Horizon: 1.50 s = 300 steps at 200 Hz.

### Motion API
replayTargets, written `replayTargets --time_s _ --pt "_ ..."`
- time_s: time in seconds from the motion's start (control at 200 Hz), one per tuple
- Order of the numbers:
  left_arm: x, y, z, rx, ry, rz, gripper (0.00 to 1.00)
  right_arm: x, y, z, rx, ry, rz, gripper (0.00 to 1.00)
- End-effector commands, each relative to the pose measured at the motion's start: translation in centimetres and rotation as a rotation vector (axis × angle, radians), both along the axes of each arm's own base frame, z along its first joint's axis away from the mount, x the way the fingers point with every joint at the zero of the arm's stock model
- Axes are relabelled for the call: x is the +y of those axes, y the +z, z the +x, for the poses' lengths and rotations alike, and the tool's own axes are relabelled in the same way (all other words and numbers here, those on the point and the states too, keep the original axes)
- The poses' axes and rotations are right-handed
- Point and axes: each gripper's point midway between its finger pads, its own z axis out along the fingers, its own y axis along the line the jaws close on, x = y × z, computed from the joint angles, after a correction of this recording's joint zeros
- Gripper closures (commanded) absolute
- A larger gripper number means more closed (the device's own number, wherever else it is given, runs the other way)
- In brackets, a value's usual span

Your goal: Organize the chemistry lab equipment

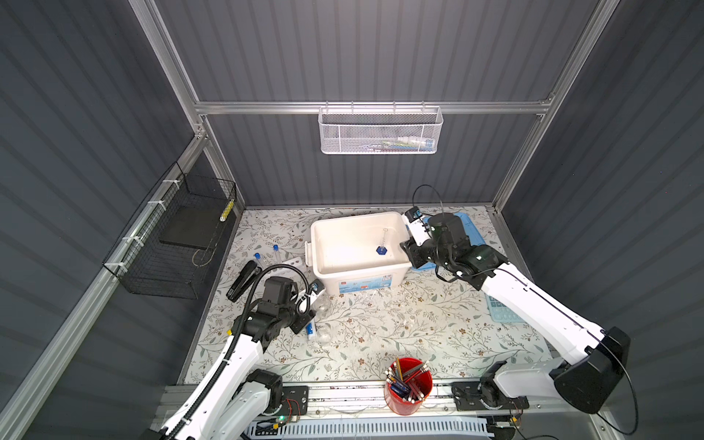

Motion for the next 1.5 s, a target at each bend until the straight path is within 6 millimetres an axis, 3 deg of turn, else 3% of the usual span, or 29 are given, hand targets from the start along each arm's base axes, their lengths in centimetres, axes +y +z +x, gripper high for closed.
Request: replayTargets --time_s 0.0,0.16,0.27,0.415,0.785,1.121,1.496 --pt "-0.9 3.8 0.1 -0.083 0.014 -0.113 0.48 0.9 0.6 -2.1 0.036 0.033 -0.013 0.59" --pt "-0.1 5.1 -0.5 -0.124 0.063 -0.145 0.48 5.1 -1.1 -5.9 0.167 0.133 0.046 0.58" --pt "1.1 5.6 -0.2 -0.149 0.161 -0.164 0.47 7.6 -3.4 -8.2 0.277 0.169 0.069 0.58" --pt "0.9 5.1 0.2 -0.08 0.191 -0.191 0.46 10.5 -6.7 -10.3 0.381 0.203 0.089 0.58" --pt "0.9 4.8 0.4 -0.096 0.203 -0.211 0.47 15.5 -9.7 -10.7 0.439 0.277 0.074 0.59" --pt "0.8 4.8 0.3 -0.093 0.186 -0.206 0.48 20.1 -9.1 -9.3 0.455 0.332 0.14 0.58" --pt "0.5 4.6 0.1 -0.086 0.169 -0.212 0.48 22.0 -9.3 -7.6 0.472 0.326 0.183 0.57"
